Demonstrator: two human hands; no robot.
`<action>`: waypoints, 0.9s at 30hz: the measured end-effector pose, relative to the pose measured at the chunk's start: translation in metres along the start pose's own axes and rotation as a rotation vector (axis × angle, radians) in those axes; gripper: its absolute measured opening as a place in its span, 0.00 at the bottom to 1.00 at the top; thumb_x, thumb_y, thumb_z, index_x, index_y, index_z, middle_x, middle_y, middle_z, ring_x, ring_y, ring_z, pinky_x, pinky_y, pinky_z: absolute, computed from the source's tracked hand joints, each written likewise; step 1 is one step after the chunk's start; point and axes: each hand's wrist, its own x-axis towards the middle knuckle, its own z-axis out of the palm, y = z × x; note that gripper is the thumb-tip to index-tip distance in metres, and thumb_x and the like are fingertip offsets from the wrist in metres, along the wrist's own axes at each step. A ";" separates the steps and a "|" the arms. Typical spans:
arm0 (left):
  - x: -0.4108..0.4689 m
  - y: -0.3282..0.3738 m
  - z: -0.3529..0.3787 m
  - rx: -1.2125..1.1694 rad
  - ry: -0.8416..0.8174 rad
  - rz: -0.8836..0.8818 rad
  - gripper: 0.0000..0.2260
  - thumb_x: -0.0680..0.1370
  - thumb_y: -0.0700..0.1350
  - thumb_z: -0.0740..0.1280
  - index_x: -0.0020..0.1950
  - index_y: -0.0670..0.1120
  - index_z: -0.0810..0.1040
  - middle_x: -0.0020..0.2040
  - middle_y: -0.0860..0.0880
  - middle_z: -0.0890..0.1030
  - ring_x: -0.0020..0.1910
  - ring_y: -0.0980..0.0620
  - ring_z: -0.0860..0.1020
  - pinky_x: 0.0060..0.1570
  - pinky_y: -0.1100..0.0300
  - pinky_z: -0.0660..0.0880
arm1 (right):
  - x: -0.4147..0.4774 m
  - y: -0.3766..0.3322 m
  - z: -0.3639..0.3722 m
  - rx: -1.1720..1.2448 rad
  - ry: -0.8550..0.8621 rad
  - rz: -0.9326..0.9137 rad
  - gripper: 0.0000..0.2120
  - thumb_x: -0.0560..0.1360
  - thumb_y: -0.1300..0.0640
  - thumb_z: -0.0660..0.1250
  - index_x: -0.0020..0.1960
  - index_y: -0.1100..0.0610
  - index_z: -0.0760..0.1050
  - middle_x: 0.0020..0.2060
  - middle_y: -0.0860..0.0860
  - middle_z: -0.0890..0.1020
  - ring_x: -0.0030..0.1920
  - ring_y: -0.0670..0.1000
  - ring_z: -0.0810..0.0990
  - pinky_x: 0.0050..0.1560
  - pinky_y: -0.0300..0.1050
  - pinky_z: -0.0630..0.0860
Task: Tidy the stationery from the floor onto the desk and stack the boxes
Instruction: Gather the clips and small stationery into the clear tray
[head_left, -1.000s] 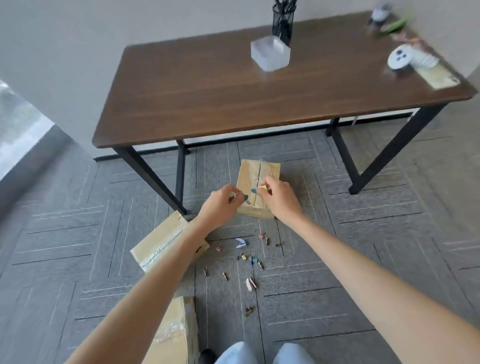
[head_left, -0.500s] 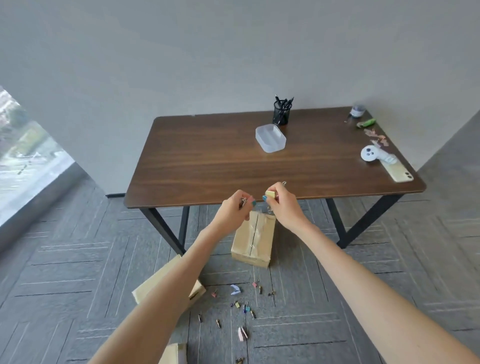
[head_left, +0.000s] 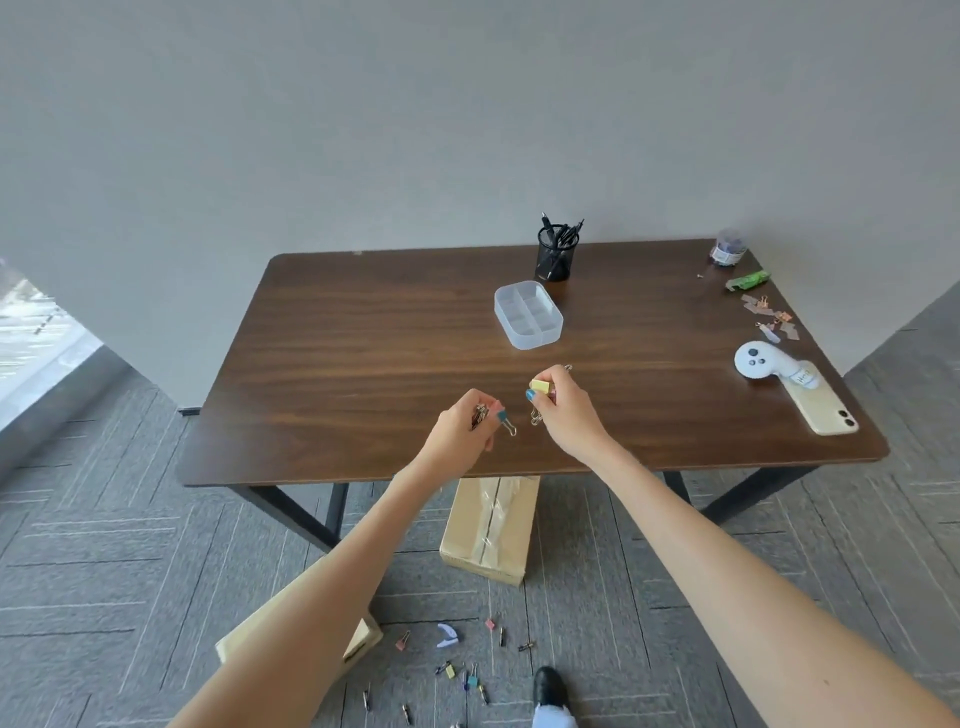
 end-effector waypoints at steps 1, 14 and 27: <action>0.017 0.001 0.006 0.001 0.009 -0.008 0.09 0.81 0.51 0.60 0.55 0.48 0.73 0.30 0.54 0.76 0.24 0.59 0.69 0.26 0.63 0.67 | 0.017 0.006 -0.004 -0.004 -0.010 -0.003 0.07 0.81 0.61 0.59 0.58 0.58 0.69 0.51 0.52 0.77 0.44 0.48 0.77 0.35 0.35 0.70; 0.196 -0.008 0.044 -0.066 0.158 -0.094 0.08 0.81 0.53 0.60 0.52 0.50 0.74 0.30 0.53 0.77 0.23 0.60 0.68 0.27 0.62 0.68 | 0.209 0.074 -0.017 -0.055 -0.105 -0.028 0.07 0.80 0.61 0.59 0.58 0.57 0.68 0.54 0.53 0.78 0.47 0.51 0.78 0.38 0.40 0.72; 0.253 -0.026 0.045 -0.210 0.241 -0.203 0.09 0.82 0.50 0.60 0.56 0.47 0.74 0.32 0.50 0.77 0.21 0.59 0.67 0.25 0.63 0.69 | 0.288 0.090 0.012 -0.351 -0.294 -0.267 0.11 0.79 0.63 0.61 0.59 0.53 0.70 0.53 0.53 0.79 0.48 0.53 0.78 0.48 0.51 0.78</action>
